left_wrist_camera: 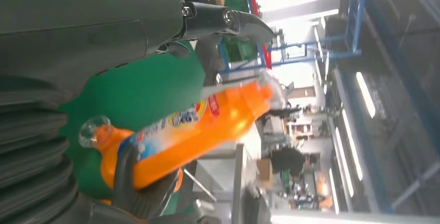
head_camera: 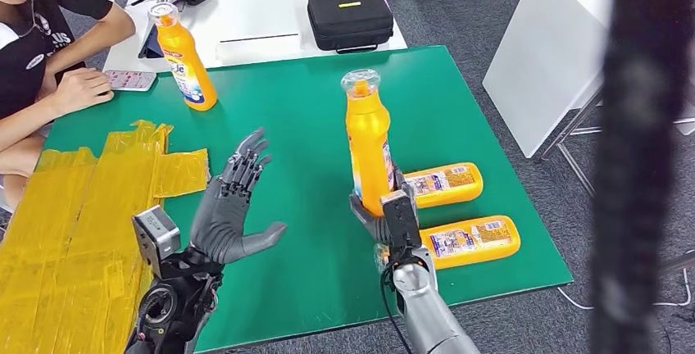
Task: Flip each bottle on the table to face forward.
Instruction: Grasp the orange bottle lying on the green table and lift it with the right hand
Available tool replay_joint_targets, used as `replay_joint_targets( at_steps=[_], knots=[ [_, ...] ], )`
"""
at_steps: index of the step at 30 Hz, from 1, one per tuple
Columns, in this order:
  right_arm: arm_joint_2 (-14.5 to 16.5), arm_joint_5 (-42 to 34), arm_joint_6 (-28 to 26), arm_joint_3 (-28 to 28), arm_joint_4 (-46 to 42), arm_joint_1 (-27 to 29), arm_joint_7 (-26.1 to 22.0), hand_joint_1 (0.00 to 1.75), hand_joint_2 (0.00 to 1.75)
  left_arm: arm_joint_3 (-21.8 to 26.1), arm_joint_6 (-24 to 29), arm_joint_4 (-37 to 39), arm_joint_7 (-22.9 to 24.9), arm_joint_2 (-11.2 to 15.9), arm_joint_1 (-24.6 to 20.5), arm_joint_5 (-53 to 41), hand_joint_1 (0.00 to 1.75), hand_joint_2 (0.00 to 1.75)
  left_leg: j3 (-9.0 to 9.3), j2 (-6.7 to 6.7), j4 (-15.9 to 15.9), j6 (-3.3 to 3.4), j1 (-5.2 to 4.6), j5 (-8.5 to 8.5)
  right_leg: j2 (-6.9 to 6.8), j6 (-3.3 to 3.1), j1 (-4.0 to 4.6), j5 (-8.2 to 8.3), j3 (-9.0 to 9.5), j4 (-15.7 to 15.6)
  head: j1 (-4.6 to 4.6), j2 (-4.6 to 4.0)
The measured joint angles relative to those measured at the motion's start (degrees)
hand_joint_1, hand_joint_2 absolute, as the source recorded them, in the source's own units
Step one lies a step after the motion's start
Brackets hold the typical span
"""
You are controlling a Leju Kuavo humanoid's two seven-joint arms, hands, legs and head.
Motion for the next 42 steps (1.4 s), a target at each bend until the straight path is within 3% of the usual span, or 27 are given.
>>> replay_joint_targets(
  at_steps=[7,13,24,35,36,39,40,42],
  knots=[
    [0.0,-0.2,3.3,2.8,-0.8,-0.7,-2.6,1.75,1.75,-2.8,0.0,2.5,0.6,0.1,-2.2,1.2,0.00,1.75,-0.03,0.00,0.0,0.00,0.00,0.00,0.00,0.00,0.00,0.00,-0.04,0.0,-0.01,0.00],
    [0.1,3.2,6.4,8.5,-2.8,-0.4,-7.7,1.75,1.75,-4.0,0.4,4.9,0.3,0.2,-4.0,2.8,0.00,1.75,-0.09,0.01,0.0,0.00,0.01,0.00,0.00,0.00,0.00,0.00,-0.10,0.0,-0.01,0.00],
    [-0.3,8.2,1.6,20.4,-6.9,0.8,-9.2,1.75,1.75,-3.6,1.4,7.6,0.8,0.2,-5.5,6.6,0.00,1.75,-0.18,-0.02,0.0,0.00,0.01,0.00,0.00,-0.01,0.00,-0.01,-0.18,0.0,0.01,0.00],
    [-1.7,7.0,-2.0,25.0,-5.3,-1.3,-8.9,1.75,1.75,-3.0,2.0,9.7,1.1,0.2,-6.0,9.2,0.00,1.75,-0.19,-0.01,0.0,0.00,0.01,0.01,0.00,-0.01,0.00,-0.01,-0.18,0.0,0.00,0.00],
    [-1.7,6.9,-2.0,25.2,-5.1,-1.3,-8.8,1.75,1.75,-3.0,2.0,9.8,1.1,0.2,-6.0,9.3,0.13,1.75,-0.19,-0.01,0.0,0.00,0.01,0.01,0.00,-0.01,0.00,-0.01,-0.18,0.0,0.00,0.00],
    [-1.9,6.8,-2.2,25.5,-4.7,-1.6,-8.8,1.75,1.75,-2.7,2.0,10.0,1.0,0.1,-6.0,9.6,1.44,1.75,-0.19,-0.01,0.0,0.00,0.01,0.00,0.00,-0.01,0.00,-0.01,-0.19,0.0,0.01,0.00],
    [-1.9,6.7,-2.2,25.5,-4.6,-1.7,-8.8,1.75,1.75,-2.6,2.0,10.1,0.8,0.1,-6.0,10.1,1.75,1.75,-0.19,-0.01,0.0,0.00,0.01,0.00,0.00,-0.01,0.00,-0.01,-0.19,0.0,0.01,0.00],
    [-1.9,6.5,-2.6,25.8,-4.3,-2.0,-8.8,1.75,1.75,-2.3,2.0,10.2,0.3,-0.1,-5.9,11.9,1.75,1.75,-0.20,0.00,0.0,0.00,0.01,0.00,0.00,-0.01,0.00,-0.01,-0.20,0.0,0.00,0.00]
  ],
)
